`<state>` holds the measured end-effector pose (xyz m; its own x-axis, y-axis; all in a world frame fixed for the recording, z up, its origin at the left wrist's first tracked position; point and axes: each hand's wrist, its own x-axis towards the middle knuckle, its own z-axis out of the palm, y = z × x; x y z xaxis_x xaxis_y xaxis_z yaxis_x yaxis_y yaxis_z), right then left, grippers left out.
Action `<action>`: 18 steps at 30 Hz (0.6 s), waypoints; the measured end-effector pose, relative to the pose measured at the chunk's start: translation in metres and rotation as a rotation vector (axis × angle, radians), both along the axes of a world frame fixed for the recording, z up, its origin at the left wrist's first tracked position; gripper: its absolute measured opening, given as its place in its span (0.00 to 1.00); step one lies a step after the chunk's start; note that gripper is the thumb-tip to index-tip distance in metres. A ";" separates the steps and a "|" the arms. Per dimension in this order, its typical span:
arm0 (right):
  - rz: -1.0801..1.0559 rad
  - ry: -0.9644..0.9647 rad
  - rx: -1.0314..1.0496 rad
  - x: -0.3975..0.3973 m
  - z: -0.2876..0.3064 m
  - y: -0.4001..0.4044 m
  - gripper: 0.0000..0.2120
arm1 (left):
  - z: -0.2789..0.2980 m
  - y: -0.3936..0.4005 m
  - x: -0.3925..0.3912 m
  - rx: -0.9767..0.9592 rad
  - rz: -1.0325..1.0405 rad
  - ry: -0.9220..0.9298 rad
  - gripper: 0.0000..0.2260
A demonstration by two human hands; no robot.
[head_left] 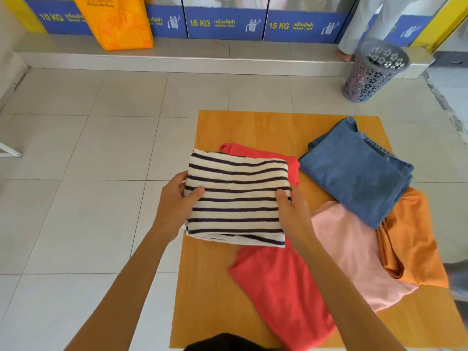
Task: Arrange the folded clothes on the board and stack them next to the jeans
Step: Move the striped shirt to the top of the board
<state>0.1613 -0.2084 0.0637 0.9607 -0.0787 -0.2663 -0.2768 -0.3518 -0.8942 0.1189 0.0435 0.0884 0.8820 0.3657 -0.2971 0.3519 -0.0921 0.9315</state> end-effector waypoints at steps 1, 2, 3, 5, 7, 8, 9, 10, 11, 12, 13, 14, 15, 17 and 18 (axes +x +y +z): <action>-0.002 -0.015 0.009 0.019 0.001 -0.002 0.08 | 0.002 0.002 0.020 0.020 0.026 -0.016 0.18; 0.001 -0.030 0.010 0.039 0.002 -0.003 0.09 | 0.004 0.004 0.040 0.038 0.044 -0.027 0.19; 0.006 -0.043 0.007 0.061 0.002 -0.002 0.09 | 0.004 0.006 0.061 0.053 0.053 -0.032 0.19; 0.014 -0.073 -0.011 0.109 0.002 0.004 0.09 | 0.002 0.011 0.102 0.065 0.068 -0.035 0.19; 0.022 -0.123 -0.019 0.158 0.001 0.015 0.11 | -0.003 0.016 0.143 0.054 0.106 -0.037 0.19; 0.031 -0.145 -0.021 0.180 -0.001 0.021 0.10 | -0.007 0.019 0.163 0.049 0.127 -0.037 0.19; 0.043 -0.162 -0.031 0.200 -0.003 0.026 0.10 | -0.012 0.023 0.182 0.048 0.144 -0.033 0.18; 0.058 -0.174 -0.048 0.219 -0.006 0.031 0.10 | -0.017 0.027 0.201 0.051 0.159 -0.028 0.18; 0.073 -0.182 -0.065 0.235 -0.010 0.035 0.10 | -0.023 0.031 0.219 0.053 0.174 -0.023 0.18; 0.085 -0.184 -0.076 0.249 -0.015 0.038 0.09 | -0.029 0.034 0.235 0.056 0.189 -0.018 0.18; 0.092 -0.180 -0.076 0.261 -0.021 0.041 0.09 | -0.035 0.037 0.250 0.063 0.201 -0.010 0.19; 0.095 -0.168 -0.065 0.272 -0.028 0.043 0.10 | -0.042 0.039 0.262 0.069 0.210 0.001 0.19; 0.096 -0.147 -0.051 0.281 -0.037 0.044 0.12 | -0.050 0.041 0.273 0.076 0.215 0.021 0.20; 0.104 -0.056 -0.040 0.290 -0.058 0.044 0.18 | -0.068 0.043 0.286 0.113 0.202 0.104 0.21; 0.115 0.003 -0.042 0.290 -0.068 0.043 0.20 | -0.077 0.042 0.289 0.143 0.177 0.161 0.22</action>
<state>0.4513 -0.1659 -0.0041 0.9633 0.0210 -0.2677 -0.2347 -0.4184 -0.8774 0.4075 0.0855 0.0111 0.7460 0.5585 -0.3627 0.5169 -0.1423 0.8441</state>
